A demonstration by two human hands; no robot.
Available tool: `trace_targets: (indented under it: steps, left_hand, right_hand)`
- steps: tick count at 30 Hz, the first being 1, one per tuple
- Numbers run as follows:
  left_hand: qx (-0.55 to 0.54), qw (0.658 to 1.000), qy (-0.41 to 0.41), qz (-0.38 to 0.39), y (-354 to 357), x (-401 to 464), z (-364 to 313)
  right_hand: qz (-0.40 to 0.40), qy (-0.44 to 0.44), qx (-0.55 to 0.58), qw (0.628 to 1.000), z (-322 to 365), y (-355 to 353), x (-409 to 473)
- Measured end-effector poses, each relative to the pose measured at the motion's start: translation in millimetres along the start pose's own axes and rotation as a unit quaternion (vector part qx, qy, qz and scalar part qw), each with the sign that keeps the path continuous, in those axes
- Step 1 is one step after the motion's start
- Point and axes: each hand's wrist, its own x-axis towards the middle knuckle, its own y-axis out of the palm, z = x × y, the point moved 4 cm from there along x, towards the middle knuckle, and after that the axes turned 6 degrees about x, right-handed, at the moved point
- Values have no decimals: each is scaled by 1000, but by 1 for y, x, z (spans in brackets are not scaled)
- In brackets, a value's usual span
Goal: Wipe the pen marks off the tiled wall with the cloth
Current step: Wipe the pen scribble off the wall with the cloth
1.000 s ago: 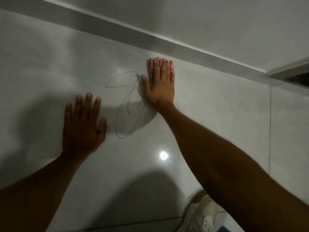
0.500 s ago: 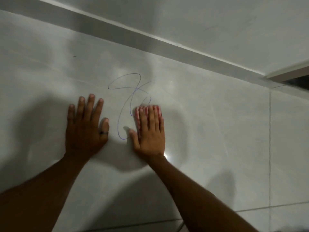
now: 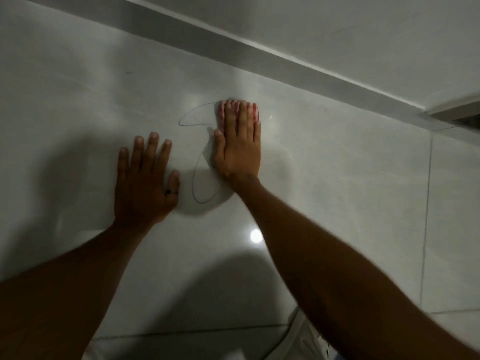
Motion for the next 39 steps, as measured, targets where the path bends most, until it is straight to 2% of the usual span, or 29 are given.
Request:
trace_targets:
  steps: [3, 7, 10, 12, 16, 19, 23, 27, 29, 31, 34, 39]
  left_hand:
    - [0, 1000, -8, -13, -1, 0, 0]
    - [-5, 1000, -5, -21, -1, 0, 1]
    - [-6, 1000, -12, -9, -1, 0, 1]
    - [-1, 1000, -11, -9, 0, 0, 1]
    - [11, 1000, 5, -9, -1, -1, 2]
    - [7, 1000, -3, 7, 0, 1, 2]
    - [5, 1000, 1, 11, -2, 1, 1]
    - [1, 1000, -7, 9, -3, 1, 0]
    - [3, 1000, -7, 5, -3, 1, 0]
    - [0, 1000, -7, 5, -2, 2, 1]
    - [-3, 1000, -6, 5, -1, 2, 1]
    - [0, 1000, -9, 17, -4, 2, 1]
  right_hand:
    - [3, -13, 0, 1000, 15, 12, -70]
    - [7, 22, 16, 1000, 33, 36, -146]
    - [6, 7, 13, 1000, 31, 37, -122]
    - [0, -9, 12, 1000, 31, 28, -76]
    - [4, 14, 15, 1000, 31, 8, 33]
    - [28, 10, 10, 1000, 33, 2, 61]
    - [27, -9, 2, 1000, 31, 5, 29]
    - [15, -50, 21, 998, 36, 21, -91]
    - [38, -46, 29, 998, 37, 36, -154]
    - [59, -28, 15, 998, 34, 47, -180]
    - [64, -42, 9, 997, 33, 46, -163]
    - [57, -43, 23, 997, 47, 31, -83]
